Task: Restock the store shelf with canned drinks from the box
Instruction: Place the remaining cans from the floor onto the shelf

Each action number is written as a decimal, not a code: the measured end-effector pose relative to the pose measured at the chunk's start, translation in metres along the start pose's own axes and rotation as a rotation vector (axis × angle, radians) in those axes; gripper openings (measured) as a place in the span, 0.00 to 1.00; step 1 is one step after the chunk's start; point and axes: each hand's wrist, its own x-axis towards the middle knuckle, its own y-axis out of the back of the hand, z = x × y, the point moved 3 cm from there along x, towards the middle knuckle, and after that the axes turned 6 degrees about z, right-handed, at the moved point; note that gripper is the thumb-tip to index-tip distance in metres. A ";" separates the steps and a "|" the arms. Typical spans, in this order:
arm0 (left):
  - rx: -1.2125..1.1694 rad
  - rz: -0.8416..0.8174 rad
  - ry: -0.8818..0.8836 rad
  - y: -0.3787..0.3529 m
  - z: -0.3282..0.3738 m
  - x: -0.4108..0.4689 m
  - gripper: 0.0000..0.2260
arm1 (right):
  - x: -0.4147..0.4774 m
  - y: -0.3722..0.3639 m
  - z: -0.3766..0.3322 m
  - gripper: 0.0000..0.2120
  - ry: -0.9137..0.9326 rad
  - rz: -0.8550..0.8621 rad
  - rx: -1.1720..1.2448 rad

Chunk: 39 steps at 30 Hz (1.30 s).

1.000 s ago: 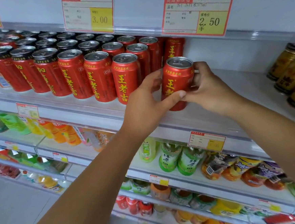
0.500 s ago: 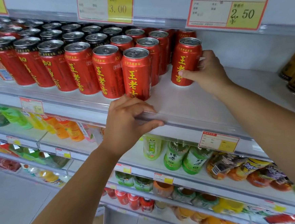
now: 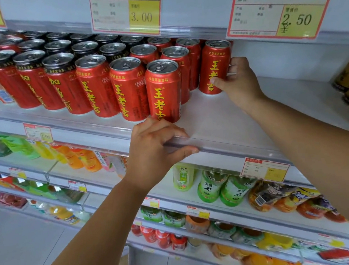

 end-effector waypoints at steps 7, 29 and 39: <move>0.015 0.021 -0.043 0.003 0.002 0.000 0.15 | -0.012 0.007 -0.007 0.37 -0.124 -0.005 -0.116; -0.303 -1.381 0.349 -0.256 0.242 -0.366 0.11 | -0.614 0.285 0.331 0.10 -1.173 0.709 -0.004; -0.057 -1.585 0.473 -0.443 0.189 -0.645 0.13 | -0.799 0.147 0.592 0.13 -1.571 0.386 -0.007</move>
